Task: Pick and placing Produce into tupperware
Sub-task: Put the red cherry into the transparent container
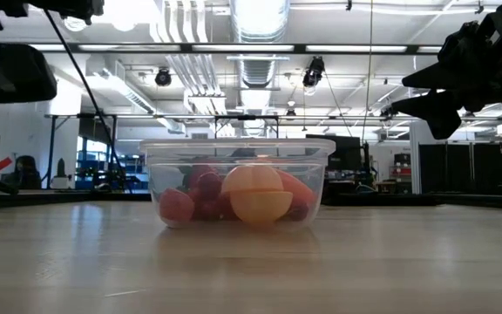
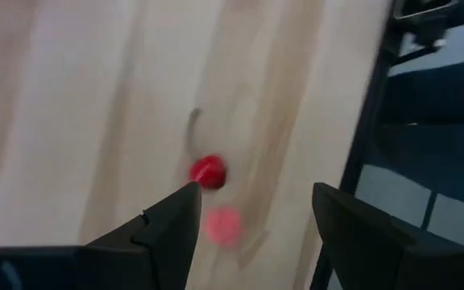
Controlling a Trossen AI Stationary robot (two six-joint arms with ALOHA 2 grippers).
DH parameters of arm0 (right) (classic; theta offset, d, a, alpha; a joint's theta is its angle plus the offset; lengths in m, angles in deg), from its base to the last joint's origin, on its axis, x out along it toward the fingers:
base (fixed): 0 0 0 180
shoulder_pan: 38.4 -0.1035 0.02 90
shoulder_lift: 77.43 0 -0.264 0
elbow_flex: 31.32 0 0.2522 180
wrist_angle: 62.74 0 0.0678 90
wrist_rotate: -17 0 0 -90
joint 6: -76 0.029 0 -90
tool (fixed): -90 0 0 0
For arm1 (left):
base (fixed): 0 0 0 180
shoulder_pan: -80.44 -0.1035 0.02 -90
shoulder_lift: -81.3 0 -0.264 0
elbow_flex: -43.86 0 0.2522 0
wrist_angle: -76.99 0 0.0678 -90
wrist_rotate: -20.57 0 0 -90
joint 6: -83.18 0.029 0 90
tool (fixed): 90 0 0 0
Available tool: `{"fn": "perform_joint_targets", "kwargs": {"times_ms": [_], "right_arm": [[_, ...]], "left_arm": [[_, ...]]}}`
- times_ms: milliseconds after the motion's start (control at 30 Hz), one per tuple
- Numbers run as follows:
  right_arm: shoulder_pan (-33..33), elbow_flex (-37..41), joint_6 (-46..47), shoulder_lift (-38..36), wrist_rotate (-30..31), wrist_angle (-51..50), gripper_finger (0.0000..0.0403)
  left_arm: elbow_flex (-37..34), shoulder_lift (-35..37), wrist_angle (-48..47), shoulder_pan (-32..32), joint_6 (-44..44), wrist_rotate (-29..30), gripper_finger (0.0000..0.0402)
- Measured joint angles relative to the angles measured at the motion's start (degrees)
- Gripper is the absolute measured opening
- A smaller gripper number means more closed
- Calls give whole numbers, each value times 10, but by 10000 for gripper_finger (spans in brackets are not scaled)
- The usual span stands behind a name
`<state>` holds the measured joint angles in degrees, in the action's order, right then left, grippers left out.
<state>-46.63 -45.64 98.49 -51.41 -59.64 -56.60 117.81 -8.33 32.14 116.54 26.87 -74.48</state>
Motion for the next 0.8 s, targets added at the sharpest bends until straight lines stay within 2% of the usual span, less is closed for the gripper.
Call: {"fn": "perform_joint_targets", "kwargs": {"times_ms": [167, 400, 800], "right_arm": [[0, 0, 0, 0, 0, 0, 226], [0, 0, 0, 0, 0, 0, 226], [0, 0, 0, 0, 0, 0, 226]], "left_arm": [[-1, -37, 48, 15, 44, 40, 223], [-1, -62, 45, 16, 47, 95, 223], [-2, -60, 21, 41, 41, 87, 223]]}}
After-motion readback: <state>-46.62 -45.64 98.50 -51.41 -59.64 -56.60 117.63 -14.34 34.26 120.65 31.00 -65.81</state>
